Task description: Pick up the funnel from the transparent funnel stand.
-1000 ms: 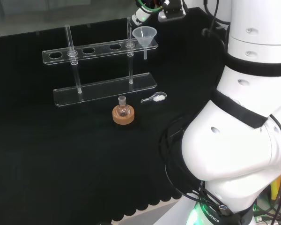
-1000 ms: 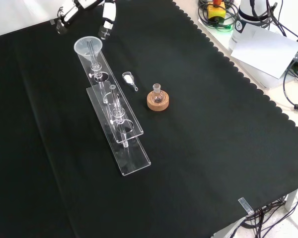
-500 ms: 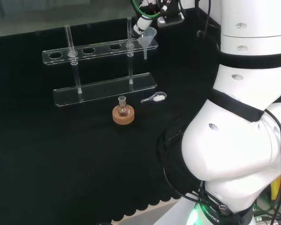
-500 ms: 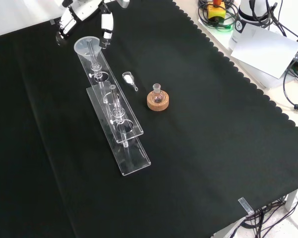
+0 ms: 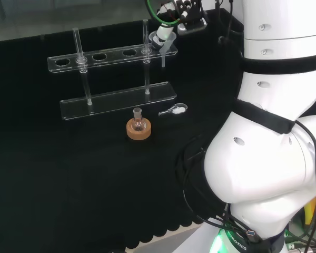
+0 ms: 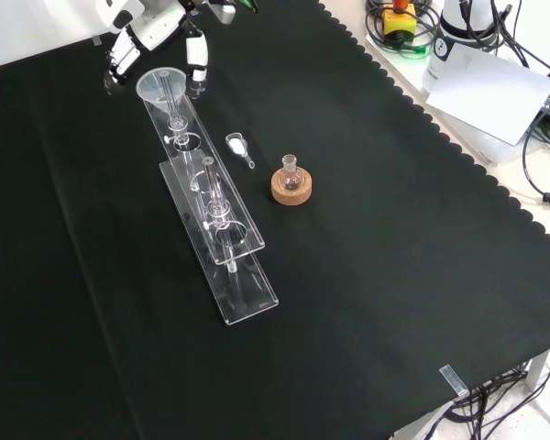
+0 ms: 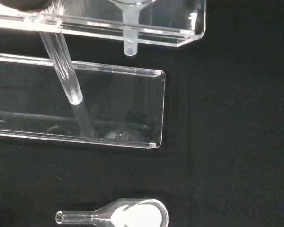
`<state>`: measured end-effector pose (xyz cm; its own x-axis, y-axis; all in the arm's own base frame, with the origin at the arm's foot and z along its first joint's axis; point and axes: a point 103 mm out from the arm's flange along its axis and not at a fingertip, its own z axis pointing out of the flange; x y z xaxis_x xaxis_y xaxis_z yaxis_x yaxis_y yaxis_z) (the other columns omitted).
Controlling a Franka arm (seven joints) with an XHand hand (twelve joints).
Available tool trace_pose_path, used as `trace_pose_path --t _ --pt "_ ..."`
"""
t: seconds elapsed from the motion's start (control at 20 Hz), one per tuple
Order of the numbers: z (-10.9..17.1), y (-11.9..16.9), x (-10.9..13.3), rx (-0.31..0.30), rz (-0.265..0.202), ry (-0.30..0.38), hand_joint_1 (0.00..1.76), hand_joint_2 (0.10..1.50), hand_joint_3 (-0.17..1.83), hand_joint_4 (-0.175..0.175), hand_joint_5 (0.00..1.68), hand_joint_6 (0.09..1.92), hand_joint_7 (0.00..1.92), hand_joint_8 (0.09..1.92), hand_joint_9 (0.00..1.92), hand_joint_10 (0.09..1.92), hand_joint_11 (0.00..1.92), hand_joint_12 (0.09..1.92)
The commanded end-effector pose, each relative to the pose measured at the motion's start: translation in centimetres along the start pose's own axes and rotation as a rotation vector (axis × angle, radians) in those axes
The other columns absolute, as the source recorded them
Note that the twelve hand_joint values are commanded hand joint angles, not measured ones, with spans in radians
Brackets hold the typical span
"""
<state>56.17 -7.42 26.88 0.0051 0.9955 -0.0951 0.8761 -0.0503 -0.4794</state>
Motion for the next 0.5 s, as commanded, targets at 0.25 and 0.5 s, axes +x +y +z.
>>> trace_pose_path --t 0.25,0.5 --pt "0.63 0.61 -0.05 0.014 -0.007 -0.012 0.68 0.69 0.3 -0.023 0.09 0.09 0.0 0.56 0.19 0.87 0.41 1.46" --pt "0.67 0.67 -0.1 0.021 -0.004 -0.019 0.69 0.69 0.31 -0.022 0.09 0.09 0.0 0.57 0.2 0.87 0.42 1.45"
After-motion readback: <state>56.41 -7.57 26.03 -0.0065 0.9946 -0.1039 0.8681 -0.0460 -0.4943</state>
